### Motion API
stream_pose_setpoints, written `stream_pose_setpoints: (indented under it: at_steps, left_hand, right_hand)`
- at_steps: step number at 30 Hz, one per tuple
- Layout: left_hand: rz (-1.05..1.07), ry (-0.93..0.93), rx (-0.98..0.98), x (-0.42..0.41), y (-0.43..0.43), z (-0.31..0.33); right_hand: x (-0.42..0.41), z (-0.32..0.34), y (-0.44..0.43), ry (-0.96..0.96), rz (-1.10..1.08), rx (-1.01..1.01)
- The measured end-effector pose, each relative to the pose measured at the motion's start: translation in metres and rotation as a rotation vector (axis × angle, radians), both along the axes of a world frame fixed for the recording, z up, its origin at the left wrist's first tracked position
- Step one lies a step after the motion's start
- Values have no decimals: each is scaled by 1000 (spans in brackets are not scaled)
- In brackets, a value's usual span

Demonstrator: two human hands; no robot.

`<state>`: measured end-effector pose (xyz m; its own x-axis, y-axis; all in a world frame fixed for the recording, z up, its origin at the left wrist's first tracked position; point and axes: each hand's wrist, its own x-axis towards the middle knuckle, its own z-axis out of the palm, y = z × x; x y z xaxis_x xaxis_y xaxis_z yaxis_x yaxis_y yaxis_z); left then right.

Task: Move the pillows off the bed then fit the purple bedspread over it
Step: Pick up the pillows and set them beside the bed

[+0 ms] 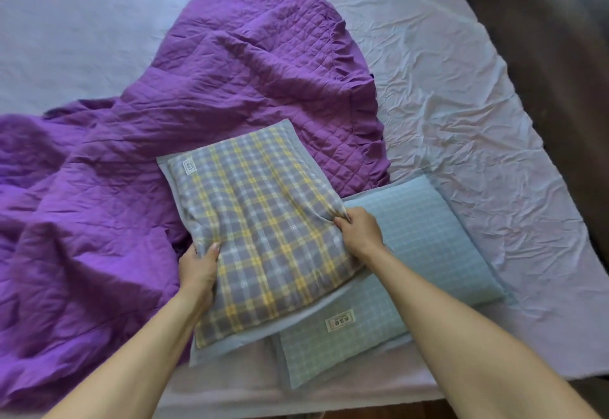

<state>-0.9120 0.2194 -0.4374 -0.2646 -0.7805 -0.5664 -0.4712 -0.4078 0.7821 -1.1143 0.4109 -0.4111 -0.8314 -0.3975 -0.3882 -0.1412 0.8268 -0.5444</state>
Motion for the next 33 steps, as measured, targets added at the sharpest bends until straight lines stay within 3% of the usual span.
stream_pose_setpoints:
  at_steps: [4, 12, 24, 33]
  left_hand:
    - [-89, 4, -97, -11, 9, 33]
    - [-420, 148, -129, -61, 59, 110]
    - [-916, 369, -11, -99, 172, 186]
    - [-1317, 355, 133, -81, 324, 195]
  right_hand:
    - [21, 30, 29, 135, -73, -64]
    - [59, 101, 121, 248, -462, -89]
    - [166, 176, 246, 426, -963, -168]
    - [292, 180, 349, 525, -1331, -12]
